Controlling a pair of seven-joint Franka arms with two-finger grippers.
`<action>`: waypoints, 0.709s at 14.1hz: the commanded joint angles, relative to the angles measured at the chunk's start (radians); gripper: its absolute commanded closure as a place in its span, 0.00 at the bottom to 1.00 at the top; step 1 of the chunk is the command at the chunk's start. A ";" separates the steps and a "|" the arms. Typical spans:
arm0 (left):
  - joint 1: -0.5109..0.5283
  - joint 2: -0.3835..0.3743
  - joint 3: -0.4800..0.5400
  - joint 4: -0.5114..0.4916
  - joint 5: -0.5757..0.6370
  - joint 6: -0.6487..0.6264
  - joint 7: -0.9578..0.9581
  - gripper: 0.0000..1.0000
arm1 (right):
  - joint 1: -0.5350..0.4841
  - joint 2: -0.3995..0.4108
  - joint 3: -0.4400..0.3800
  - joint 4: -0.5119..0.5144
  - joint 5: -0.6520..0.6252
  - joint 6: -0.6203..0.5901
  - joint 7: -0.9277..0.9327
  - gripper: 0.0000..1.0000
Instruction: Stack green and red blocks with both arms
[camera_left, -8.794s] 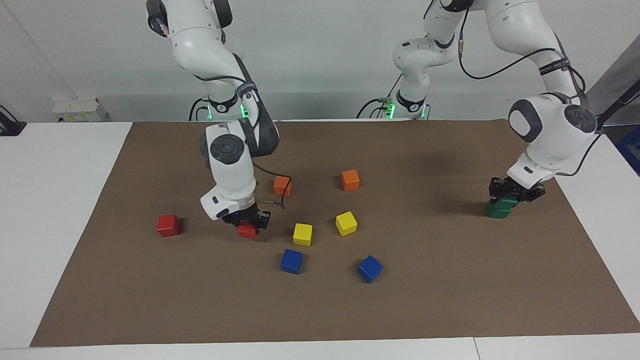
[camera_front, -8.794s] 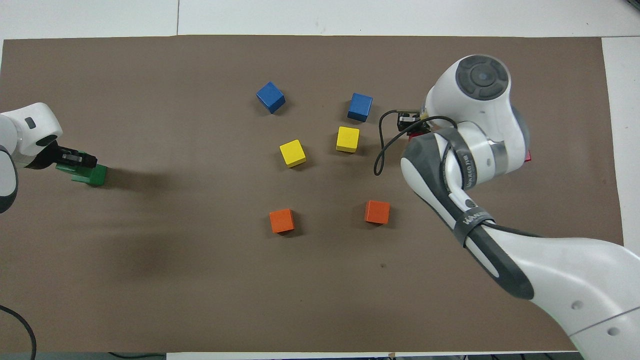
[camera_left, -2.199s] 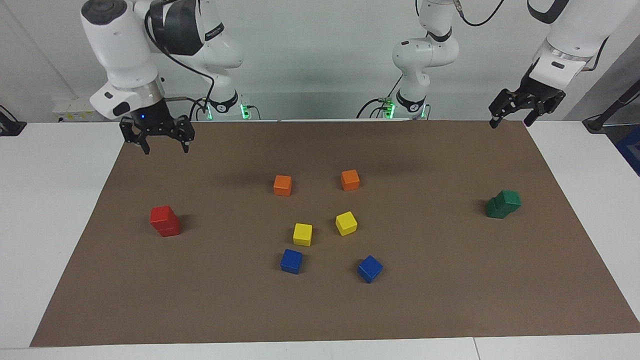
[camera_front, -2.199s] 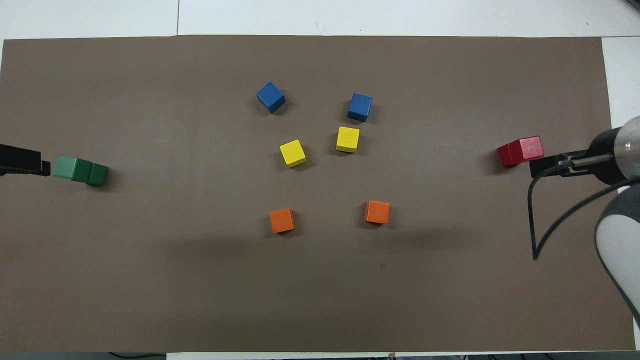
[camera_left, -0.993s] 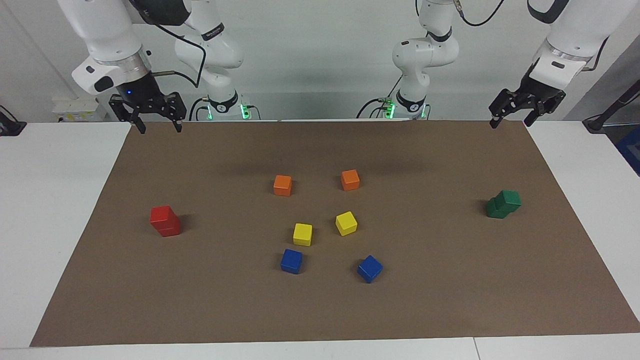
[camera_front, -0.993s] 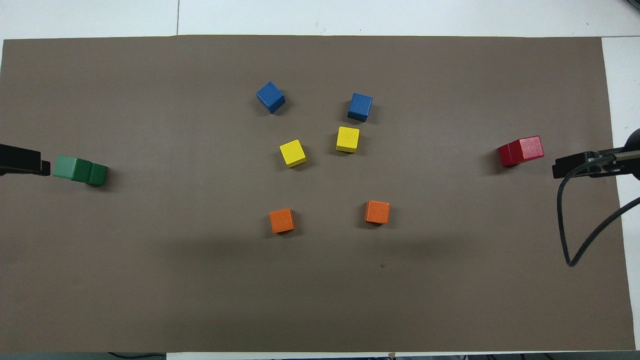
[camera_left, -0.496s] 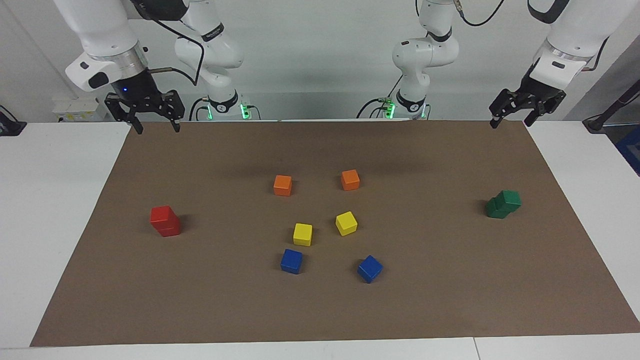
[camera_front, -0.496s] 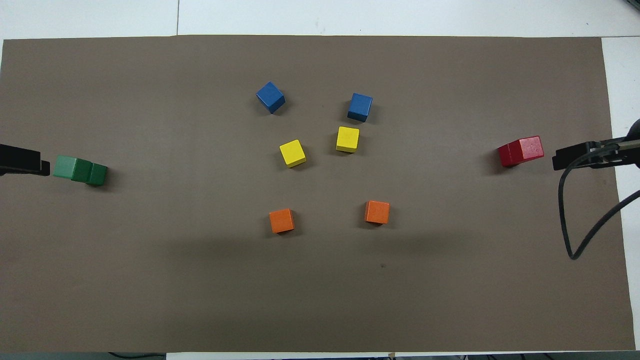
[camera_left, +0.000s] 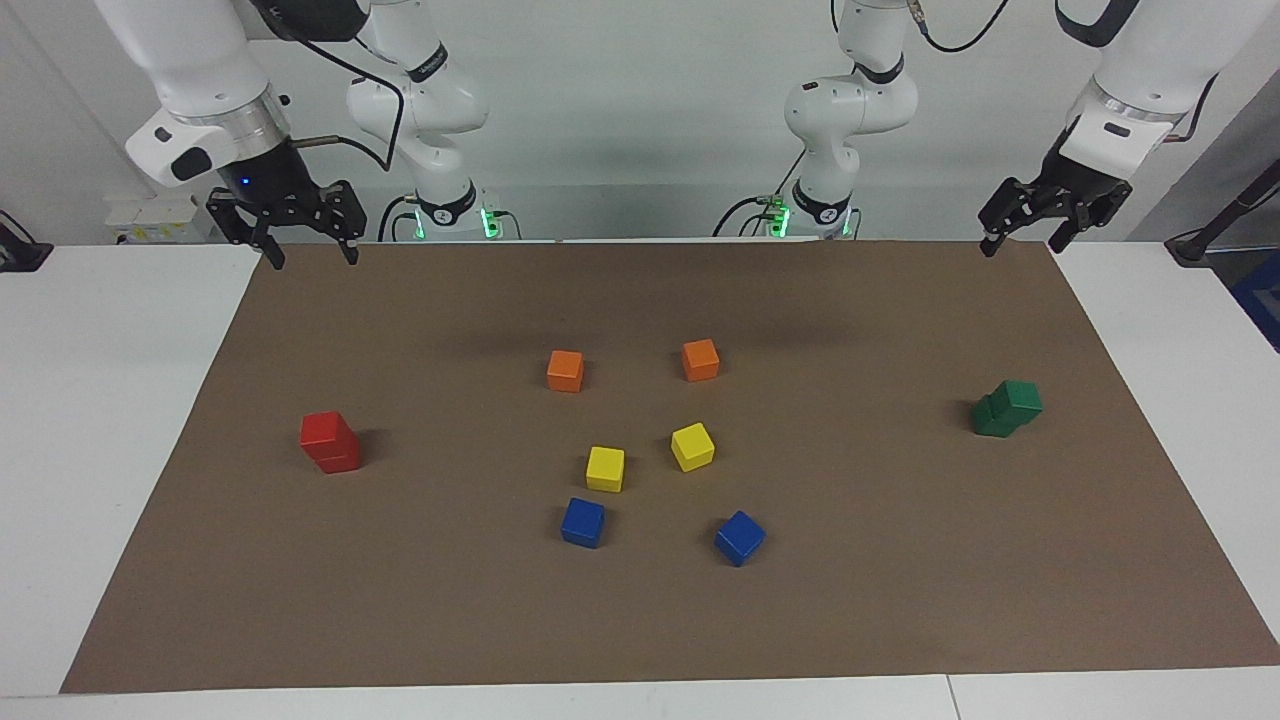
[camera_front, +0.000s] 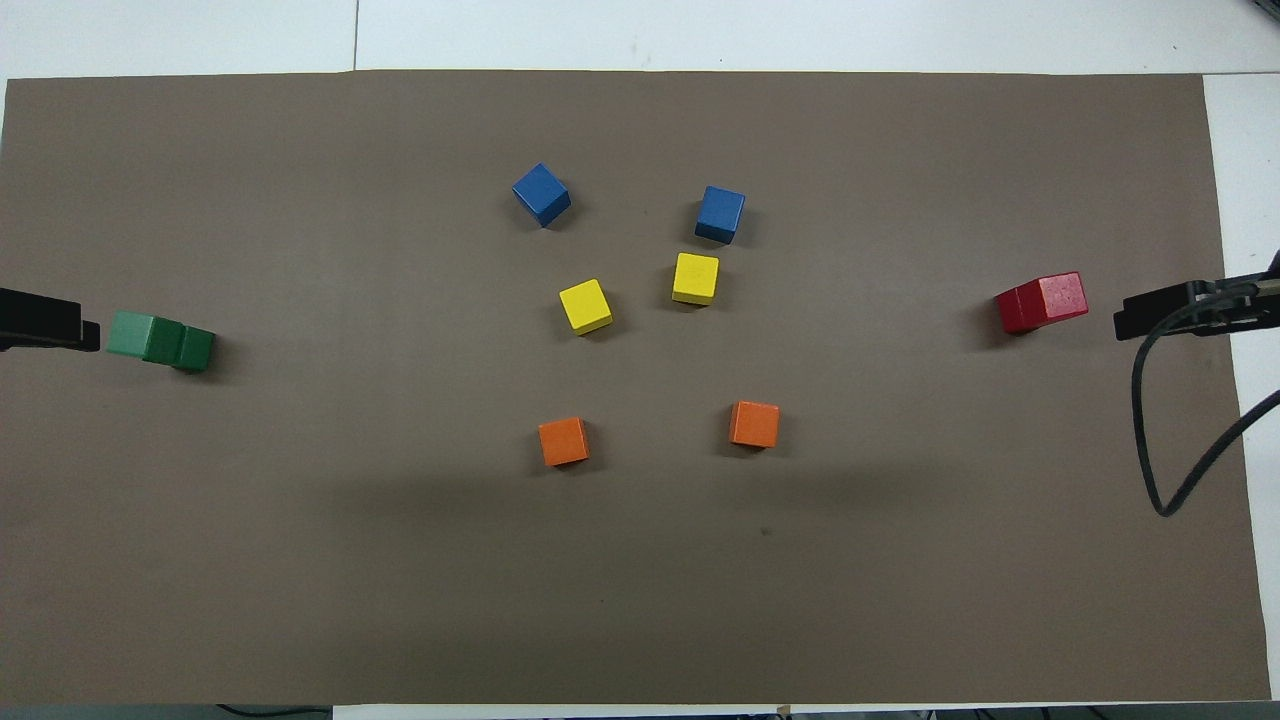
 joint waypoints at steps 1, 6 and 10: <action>-0.010 -0.025 0.007 -0.026 0.020 0.011 -0.013 0.00 | -0.022 0.018 0.003 0.030 -0.006 -0.027 0.008 0.06; -0.013 -0.025 0.007 -0.025 0.017 0.011 -0.015 0.00 | -0.016 0.001 0.004 -0.003 -0.006 -0.030 0.010 0.06; -0.011 -0.025 0.007 -0.025 0.017 0.011 -0.013 0.00 | -0.006 -0.004 0.004 -0.004 -0.006 -0.082 0.011 0.06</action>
